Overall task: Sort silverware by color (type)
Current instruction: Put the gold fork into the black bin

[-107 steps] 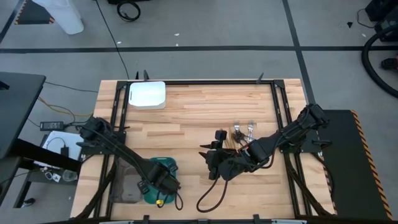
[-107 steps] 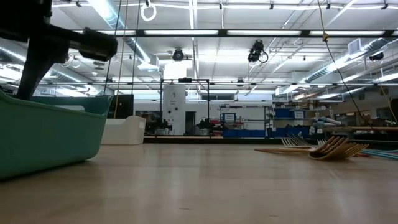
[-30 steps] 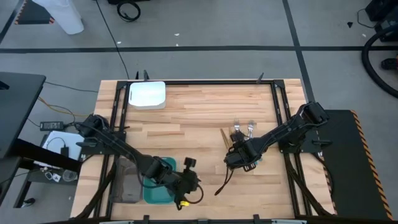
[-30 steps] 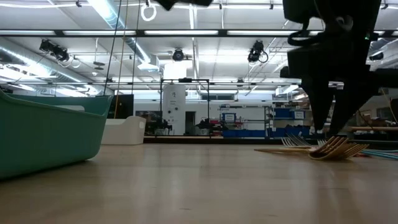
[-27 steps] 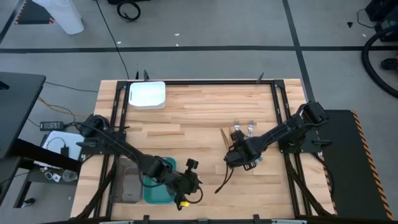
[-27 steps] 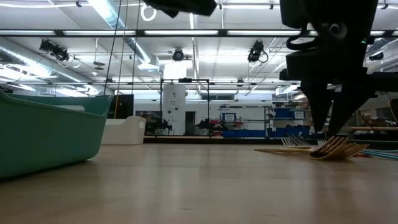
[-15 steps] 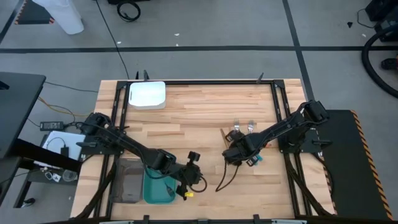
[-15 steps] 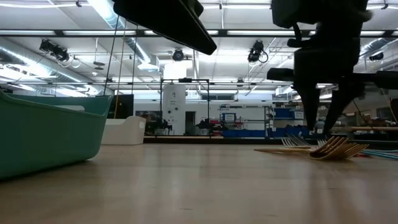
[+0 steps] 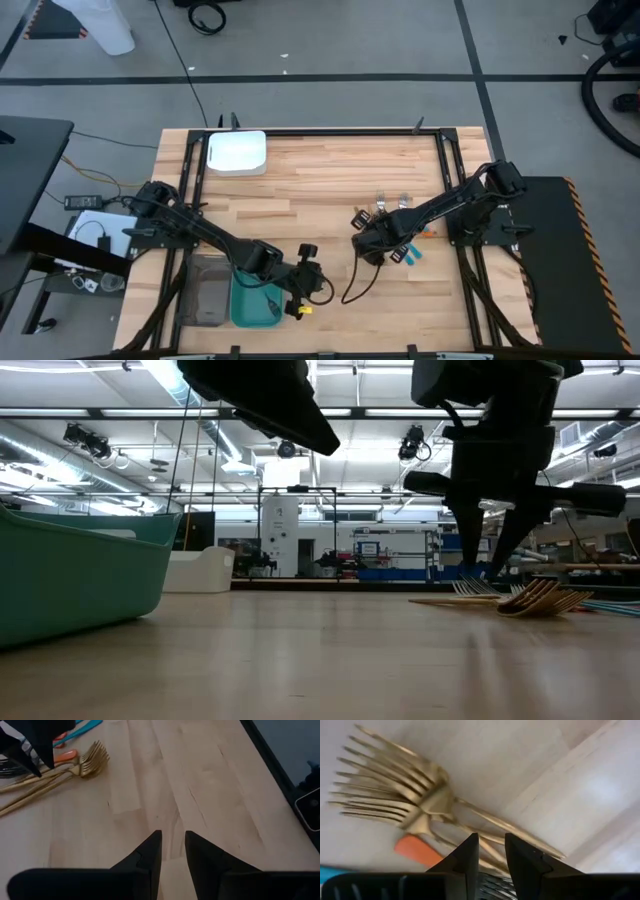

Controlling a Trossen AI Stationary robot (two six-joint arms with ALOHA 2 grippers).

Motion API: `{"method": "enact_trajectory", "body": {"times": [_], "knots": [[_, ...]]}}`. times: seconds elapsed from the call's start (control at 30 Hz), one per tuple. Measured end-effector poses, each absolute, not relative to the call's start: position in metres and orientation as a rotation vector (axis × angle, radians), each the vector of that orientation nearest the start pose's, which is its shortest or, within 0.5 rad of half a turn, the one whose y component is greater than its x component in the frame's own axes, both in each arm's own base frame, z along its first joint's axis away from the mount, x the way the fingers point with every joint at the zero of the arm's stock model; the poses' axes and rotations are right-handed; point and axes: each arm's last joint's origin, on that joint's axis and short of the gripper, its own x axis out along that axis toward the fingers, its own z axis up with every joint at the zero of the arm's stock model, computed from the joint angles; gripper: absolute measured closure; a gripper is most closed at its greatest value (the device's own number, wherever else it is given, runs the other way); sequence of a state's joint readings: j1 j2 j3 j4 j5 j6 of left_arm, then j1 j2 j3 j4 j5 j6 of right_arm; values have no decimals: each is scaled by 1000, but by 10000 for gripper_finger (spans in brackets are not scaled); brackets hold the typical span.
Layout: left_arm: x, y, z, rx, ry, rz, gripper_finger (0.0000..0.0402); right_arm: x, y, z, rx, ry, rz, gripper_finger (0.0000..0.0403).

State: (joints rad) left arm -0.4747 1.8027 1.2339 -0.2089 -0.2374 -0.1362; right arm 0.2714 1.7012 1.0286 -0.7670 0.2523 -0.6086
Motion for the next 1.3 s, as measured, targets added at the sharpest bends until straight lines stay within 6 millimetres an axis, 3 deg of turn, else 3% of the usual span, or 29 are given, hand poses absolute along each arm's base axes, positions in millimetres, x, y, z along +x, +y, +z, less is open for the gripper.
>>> {"method": "enact_trajectory", "body": {"times": [0.7,0.97,1.3], "knots": [[348,-168,210,141,769,-160,308,274,71,152,-1039,1493,645,305],[347,-167,210,144,778,-159,308,275,71,144,-1159,1426,687,316],[346,-167,209,149,791,-158,308,277,71,142,-1123,1376,757,321]]}}
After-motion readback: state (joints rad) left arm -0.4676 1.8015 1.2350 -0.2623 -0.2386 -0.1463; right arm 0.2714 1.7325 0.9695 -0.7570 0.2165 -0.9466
